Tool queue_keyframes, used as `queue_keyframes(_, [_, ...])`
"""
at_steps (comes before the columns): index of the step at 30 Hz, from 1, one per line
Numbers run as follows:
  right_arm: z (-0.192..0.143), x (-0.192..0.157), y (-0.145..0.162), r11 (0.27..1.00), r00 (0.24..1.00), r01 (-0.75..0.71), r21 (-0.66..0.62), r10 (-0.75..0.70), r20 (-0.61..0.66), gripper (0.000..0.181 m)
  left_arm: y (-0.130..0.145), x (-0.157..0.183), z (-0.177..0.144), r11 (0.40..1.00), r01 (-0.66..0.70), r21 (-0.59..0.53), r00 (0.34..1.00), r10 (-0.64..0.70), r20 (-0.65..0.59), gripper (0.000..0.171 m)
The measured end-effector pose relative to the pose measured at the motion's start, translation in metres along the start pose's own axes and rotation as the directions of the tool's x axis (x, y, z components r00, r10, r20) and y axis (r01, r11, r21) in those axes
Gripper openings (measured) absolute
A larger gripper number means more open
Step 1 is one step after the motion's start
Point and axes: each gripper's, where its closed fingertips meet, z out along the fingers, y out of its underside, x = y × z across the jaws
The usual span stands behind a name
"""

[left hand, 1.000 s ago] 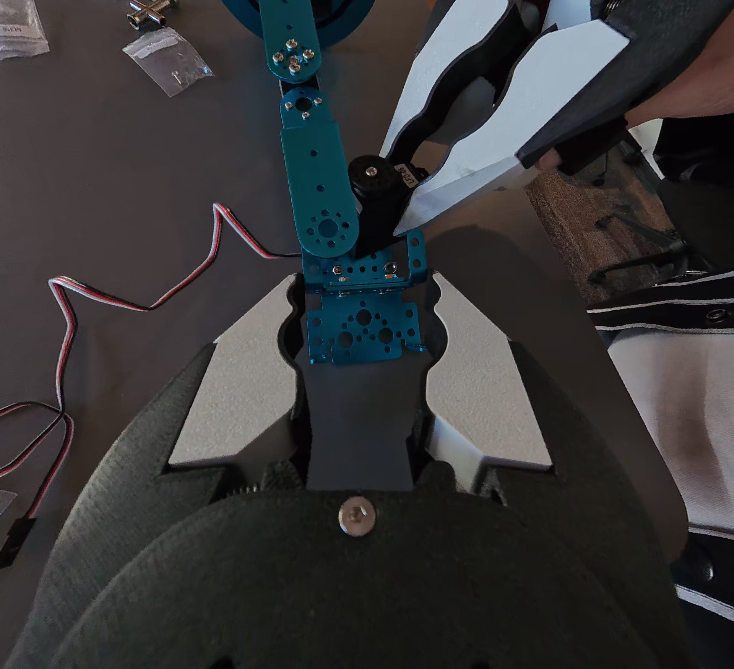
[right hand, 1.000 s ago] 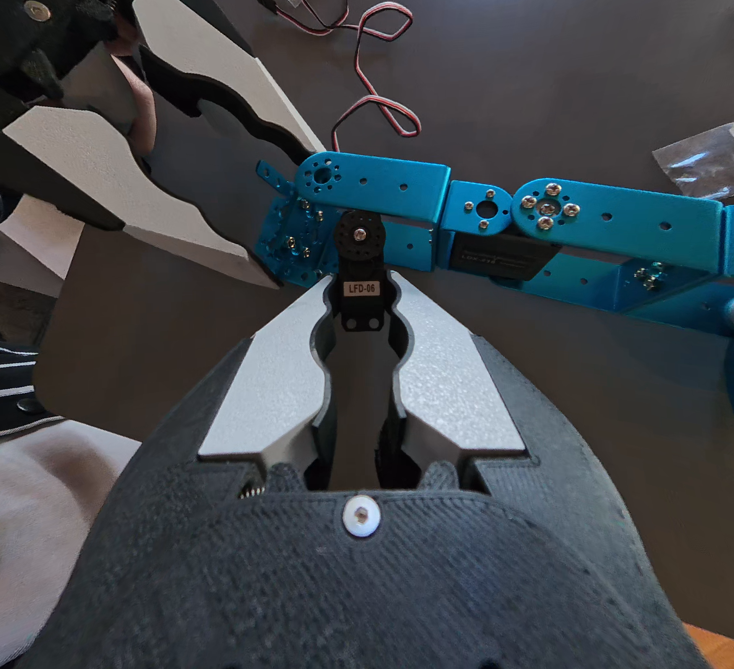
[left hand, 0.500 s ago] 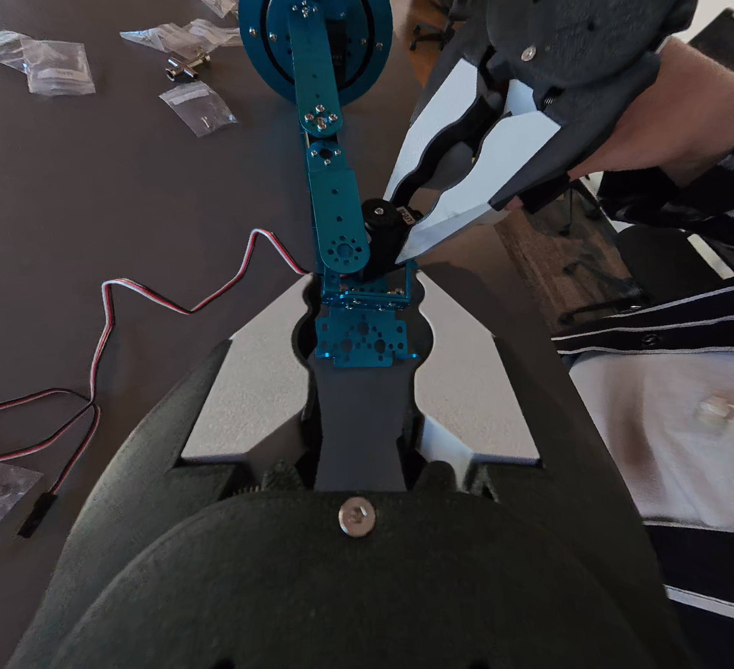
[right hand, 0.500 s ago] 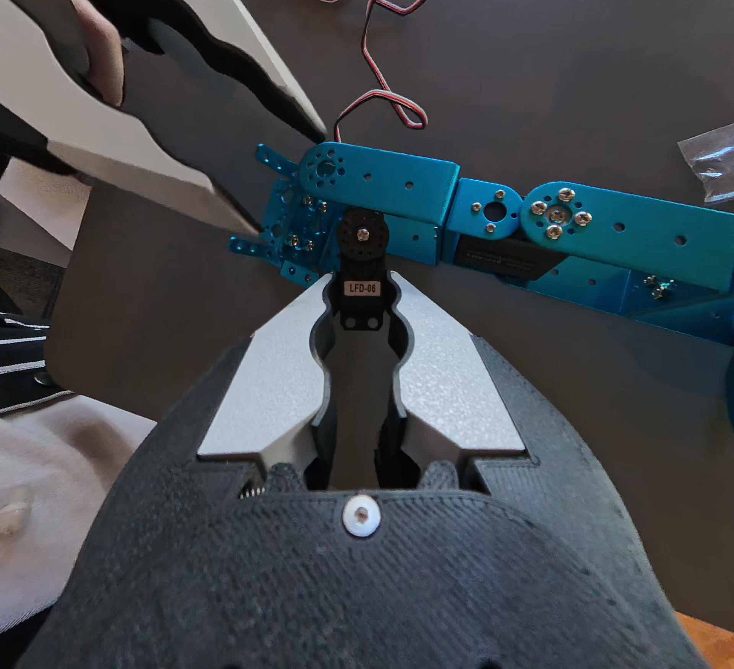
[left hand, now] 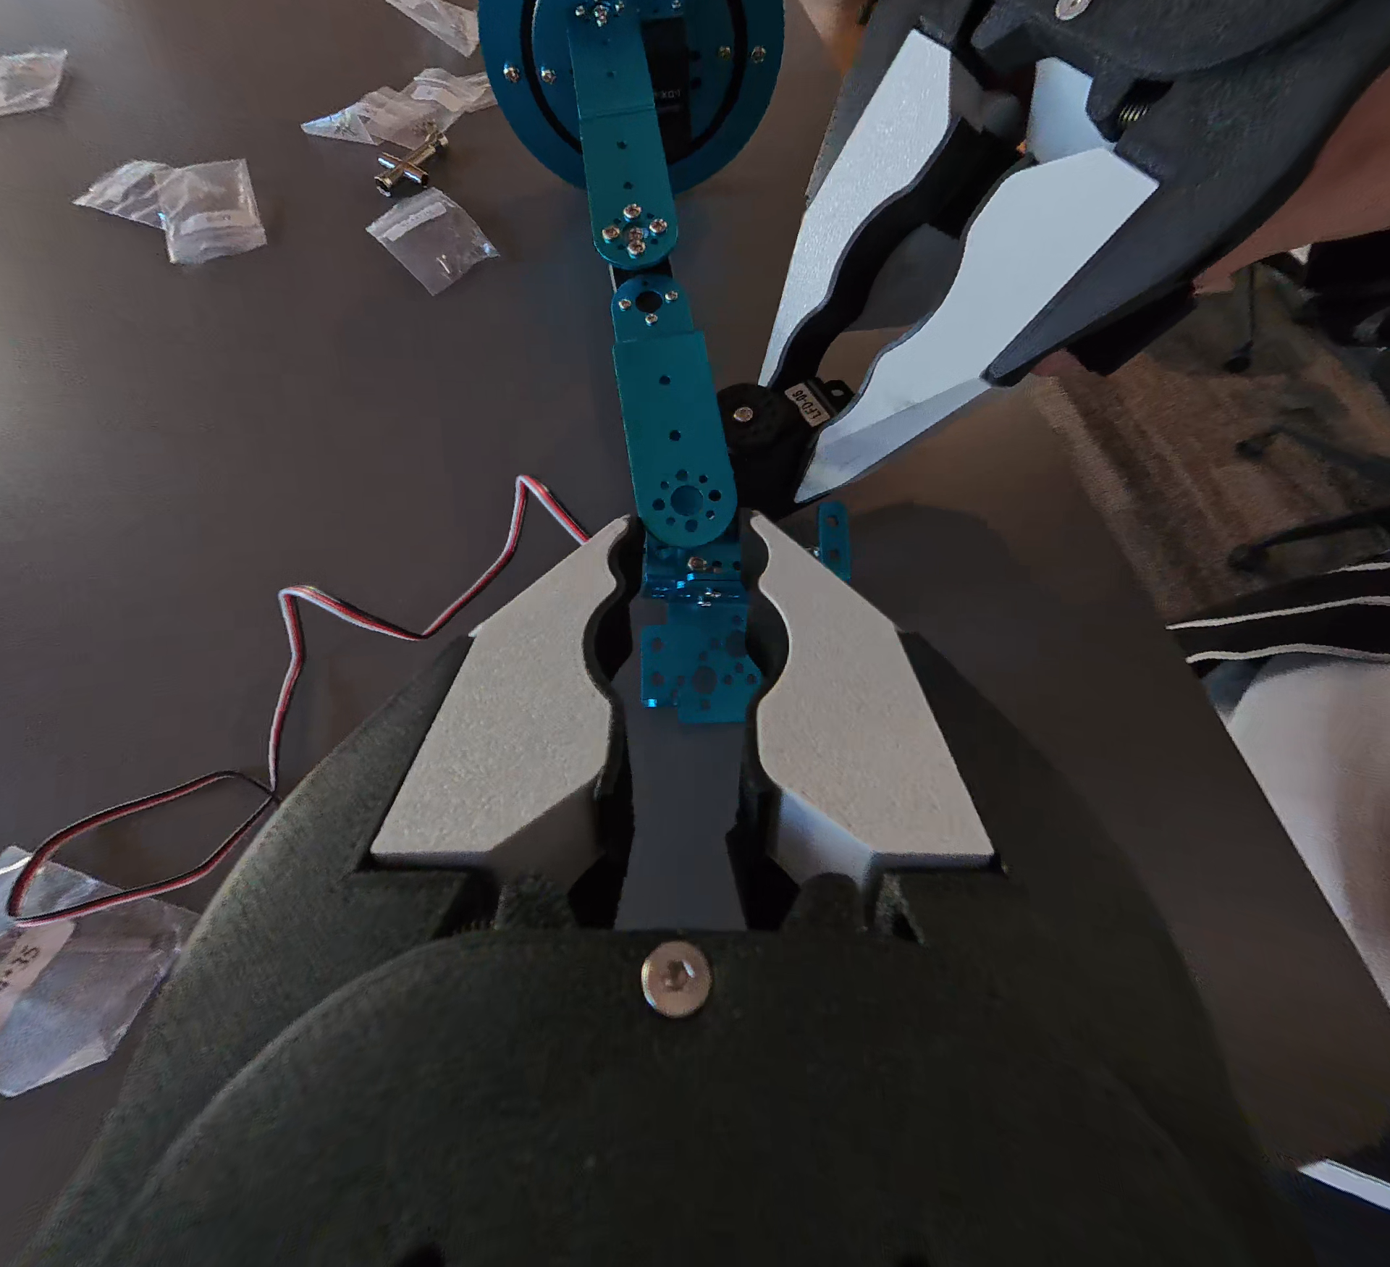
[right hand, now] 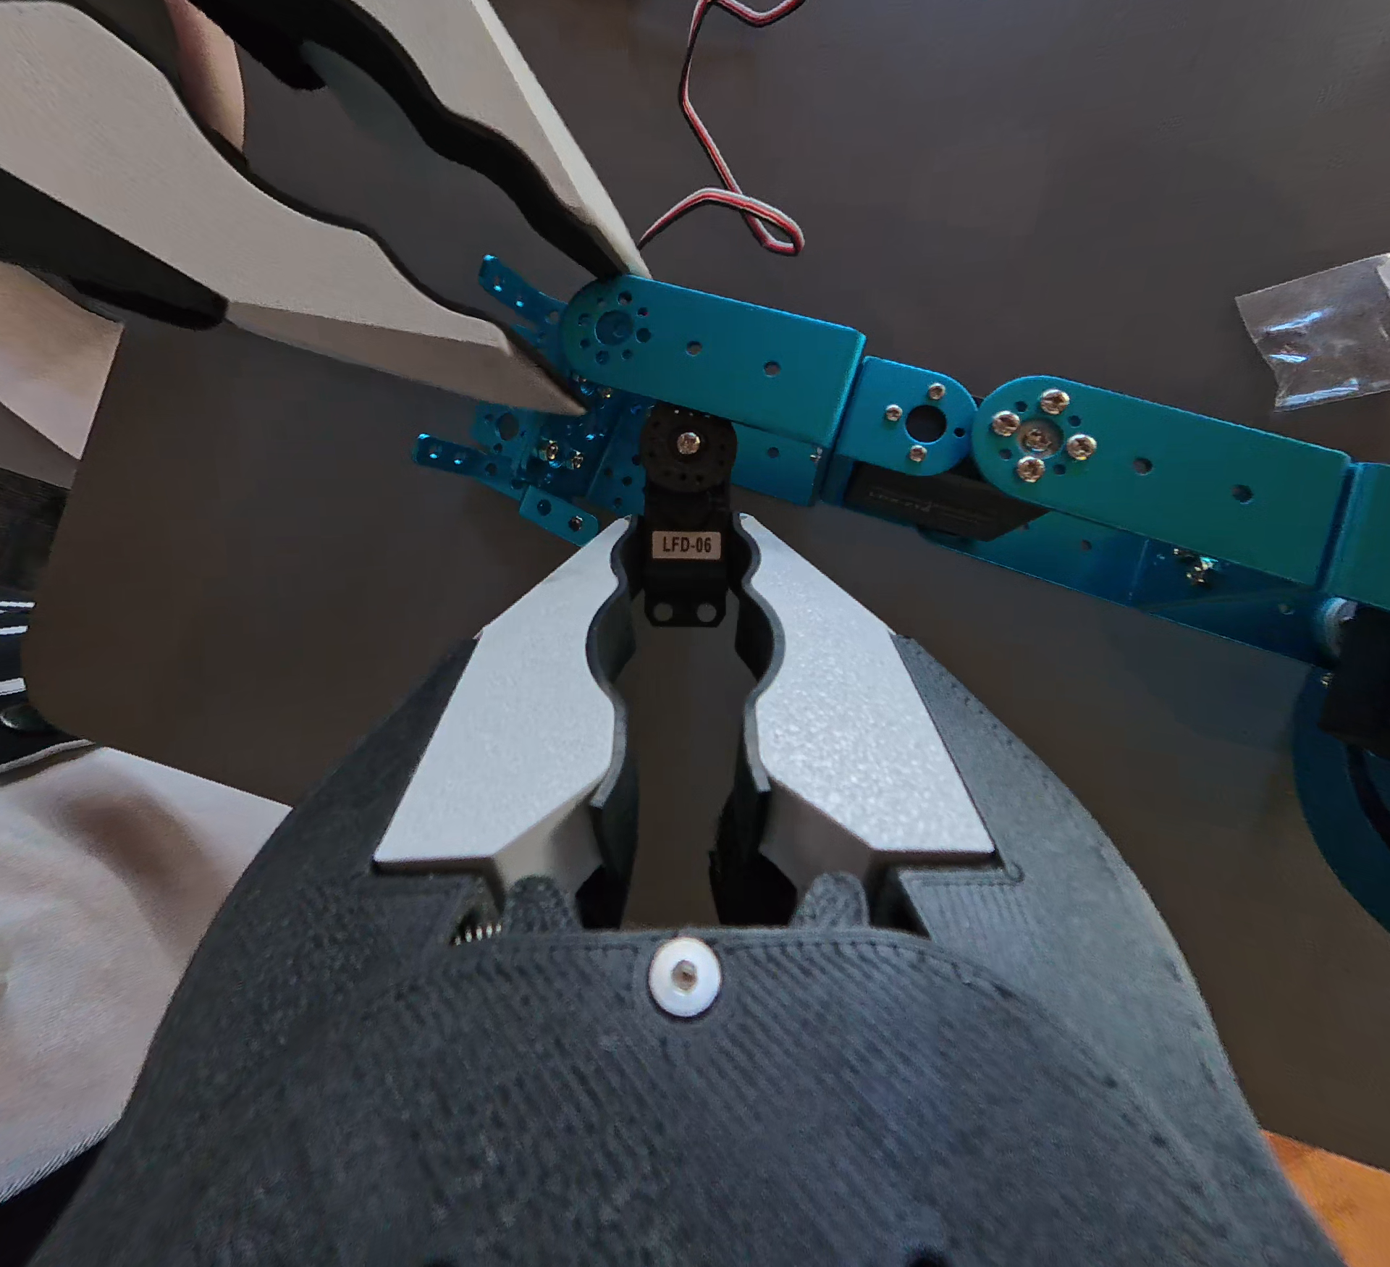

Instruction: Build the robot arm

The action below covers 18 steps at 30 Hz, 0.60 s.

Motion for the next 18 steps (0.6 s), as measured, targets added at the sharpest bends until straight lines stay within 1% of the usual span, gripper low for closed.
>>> queue_keyframes(6, [-0.001, -0.001, 0.000, 0.998, 0.998, 0.046, -0.045, -0.048, -0.032, 0.020, 0.000, -0.001, 0.001, 0.999, -0.038, -0.004, 0.999, 0.038, 0.028, 0.022])
queue_keyframes(10, [0.000, 0.000, -0.001, 0.998, 0.999, 0.040, -0.052, -0.042, -0.032, 0.020, -0.001, -0.002, 0.000, 0.999, -0.048, -0.023, 0.998, 0.049, 0.040, 0.022])
queue_keyframes(18, [-0.003, 0.003, -0.007, 0.999, 0.999, 0.020, 0.037, -0.018, -0.048, 0.020, -0.010, 0.001, -0.002, 0.999, -0.041, 0.008, 0.998, 0.040, 0.044, 0.022])
